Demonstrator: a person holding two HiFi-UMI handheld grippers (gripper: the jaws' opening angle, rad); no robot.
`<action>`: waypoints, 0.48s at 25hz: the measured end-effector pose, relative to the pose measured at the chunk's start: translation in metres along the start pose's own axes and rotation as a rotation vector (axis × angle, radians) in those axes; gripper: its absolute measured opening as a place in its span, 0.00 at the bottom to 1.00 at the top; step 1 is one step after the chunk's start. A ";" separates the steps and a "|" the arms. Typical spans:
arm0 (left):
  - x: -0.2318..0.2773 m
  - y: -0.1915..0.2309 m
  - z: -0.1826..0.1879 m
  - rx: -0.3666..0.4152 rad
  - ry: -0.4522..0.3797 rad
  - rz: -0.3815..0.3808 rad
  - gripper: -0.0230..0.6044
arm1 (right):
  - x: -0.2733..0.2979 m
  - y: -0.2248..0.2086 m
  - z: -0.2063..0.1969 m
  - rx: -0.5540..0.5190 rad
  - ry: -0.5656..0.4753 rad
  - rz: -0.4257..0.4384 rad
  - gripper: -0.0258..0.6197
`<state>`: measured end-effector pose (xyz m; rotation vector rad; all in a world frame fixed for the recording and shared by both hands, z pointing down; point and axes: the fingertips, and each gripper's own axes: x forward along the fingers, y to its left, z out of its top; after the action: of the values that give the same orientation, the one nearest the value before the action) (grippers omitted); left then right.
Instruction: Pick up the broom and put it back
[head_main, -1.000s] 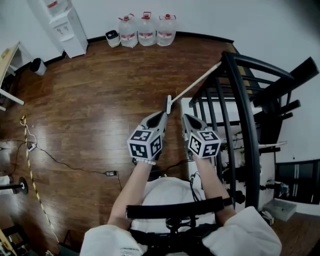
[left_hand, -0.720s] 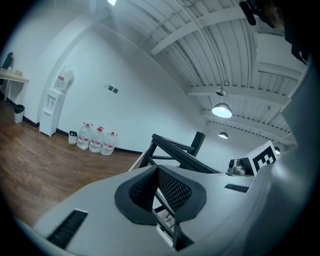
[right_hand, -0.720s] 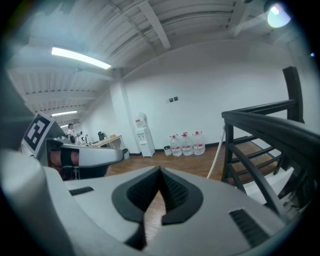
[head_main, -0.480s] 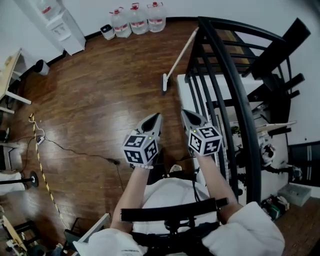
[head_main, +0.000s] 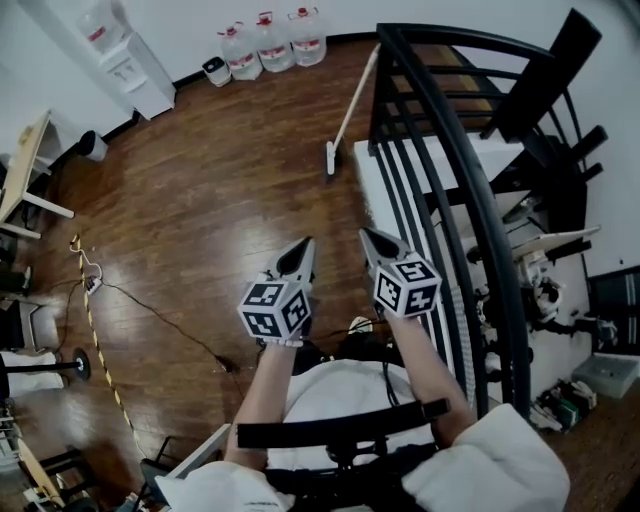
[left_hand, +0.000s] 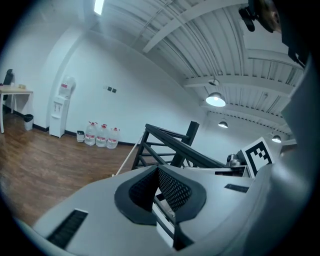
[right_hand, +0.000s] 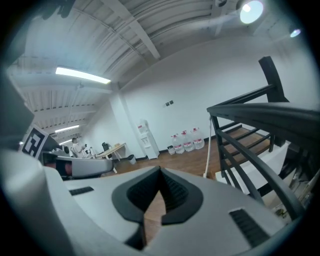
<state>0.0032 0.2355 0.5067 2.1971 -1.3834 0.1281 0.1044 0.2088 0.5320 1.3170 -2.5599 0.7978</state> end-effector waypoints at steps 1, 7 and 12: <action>-0.002 0.000 0.001 0.003 0.001 -0.008 0.03 | -0.002 0.004 0.000 0.004 -0.004 -0.006 0.05; -0.019 0.004 0.012 0.011 -0.013 -0.063 0.03 | -0.015 0.026 -0.002 -0.001 -0.022 -0.068 0.05; -0.031 0.007 0.021 0.018 -0.028 -0.104 0.03 | -0.018 0.042 0.002 -0.018 -0.040 -0.102 0.05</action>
<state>-0.0216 0.2481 0.4803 2.2886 -1.2848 0.0732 0.0819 0.2406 0.5070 1.4595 -2.4998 0.7358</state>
